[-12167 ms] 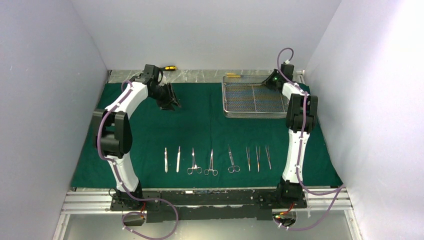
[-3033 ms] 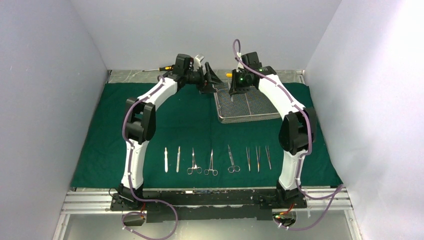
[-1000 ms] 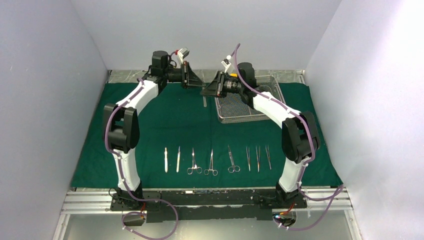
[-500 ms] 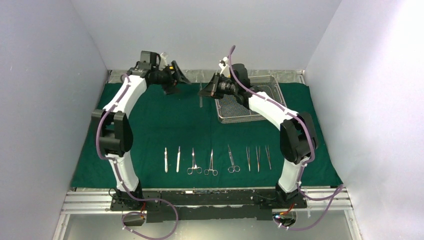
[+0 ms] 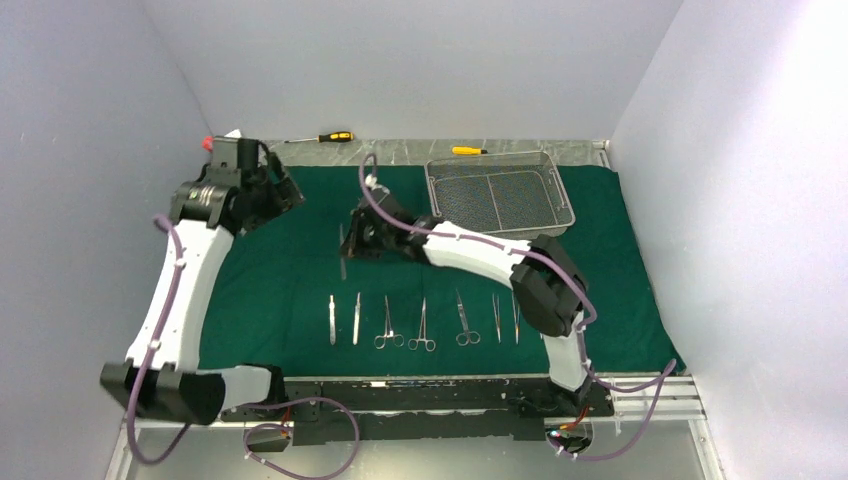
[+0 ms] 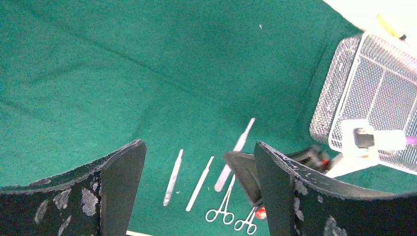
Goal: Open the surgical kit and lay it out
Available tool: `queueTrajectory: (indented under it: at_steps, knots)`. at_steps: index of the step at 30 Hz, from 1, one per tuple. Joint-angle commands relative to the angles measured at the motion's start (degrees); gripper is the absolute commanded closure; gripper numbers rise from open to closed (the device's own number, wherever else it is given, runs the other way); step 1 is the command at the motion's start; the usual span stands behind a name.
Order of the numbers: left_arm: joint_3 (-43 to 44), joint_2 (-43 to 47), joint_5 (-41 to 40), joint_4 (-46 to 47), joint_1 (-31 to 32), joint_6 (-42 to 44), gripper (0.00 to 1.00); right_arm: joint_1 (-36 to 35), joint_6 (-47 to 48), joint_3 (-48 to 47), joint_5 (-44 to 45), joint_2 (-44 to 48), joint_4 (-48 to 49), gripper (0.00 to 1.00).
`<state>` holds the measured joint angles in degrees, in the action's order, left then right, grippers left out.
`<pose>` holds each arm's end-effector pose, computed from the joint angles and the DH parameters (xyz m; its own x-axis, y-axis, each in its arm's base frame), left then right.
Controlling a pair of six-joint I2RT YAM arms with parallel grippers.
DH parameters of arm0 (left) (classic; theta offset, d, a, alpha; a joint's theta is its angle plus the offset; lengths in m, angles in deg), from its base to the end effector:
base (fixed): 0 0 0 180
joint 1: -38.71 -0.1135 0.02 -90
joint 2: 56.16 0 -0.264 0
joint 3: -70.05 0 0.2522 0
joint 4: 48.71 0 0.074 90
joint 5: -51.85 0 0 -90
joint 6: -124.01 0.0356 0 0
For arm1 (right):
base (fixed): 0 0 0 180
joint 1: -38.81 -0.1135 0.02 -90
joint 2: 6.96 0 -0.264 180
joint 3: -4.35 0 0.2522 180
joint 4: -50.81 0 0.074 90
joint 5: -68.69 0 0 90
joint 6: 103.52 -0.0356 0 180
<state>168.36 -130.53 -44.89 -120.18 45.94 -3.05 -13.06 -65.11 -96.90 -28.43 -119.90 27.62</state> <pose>0.2517 -0.0277 0.3894 -0.6119 -0.5257 -0.5910 -0.4040 0.8501 -0.3378 0.2803 0.3642 0.2430 -0.8802 0.1379 -0.4541 -0.2473 0.6834 0.6869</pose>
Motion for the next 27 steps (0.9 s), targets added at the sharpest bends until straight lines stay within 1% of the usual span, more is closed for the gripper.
queueTrajectory:
  at_steps: [1,4,7,9,12,15,18,22,26,27]
  knots:
    - [-1.82,8.14,-9.28,-6.69,0.16,0.91,0.13,-6.18,-6.86,-3.83,10.03,-3.42,0.02,1.00]
    - [-1.96,12.97,-11.78,-9.17,0.16,0.49,0.14,-9.62,-12.01,-8.40,8.98,-8.64,-0.75,1.00]
    - [-3.48,17.85,-13.45,-9.56,0.16,0.60,0.14,-12.49,-13.62,-15.44,8.90,-14.12,-5.64,1.00]
    - [-4.09,20.74,-13.60,-9.78,0.16,0.89,0.14,-13.48,-15.58,-17.31,8.60,-16.16,-7.29,1.00]
    - [-4.11,23.80,-13.17,-10.66,0.16,0.85,0.14,-13.69,-18.38,-18.62,8.16,-18.94,-9.01,1.00]
    - [-3.22,25.08,-13.44,-12.39,0.16,0.52,0.14,-13.81,-19.02,-18.47,8.74,-19.82,-8.60,1.00]
    - [-3.14,26.26,-13.41,-13.18,0.12,0.69,0.14,-14.36,-18.75,-20.11,8.76,-21.07,-11.15,1.00]
    - [-3.91,27.52,-12.68,-12.86,0.16,0.03,0.14,-14.41,-21.02,-17.35,7.47,-20.65,-10.80,0.99]
    - [-4.85,28.00,-11.13,-12.42,0.16,-0.45,0.14,-14.73,-20.77,-16.52,7.47,-20.06,-10.86,0.99]
    - [-5.05,28.04,-10.93,-12.34,0.16,-0.47,0.14,-14.81,-20.80,-16.37,6.22,-19.92,-10.86,0.99]
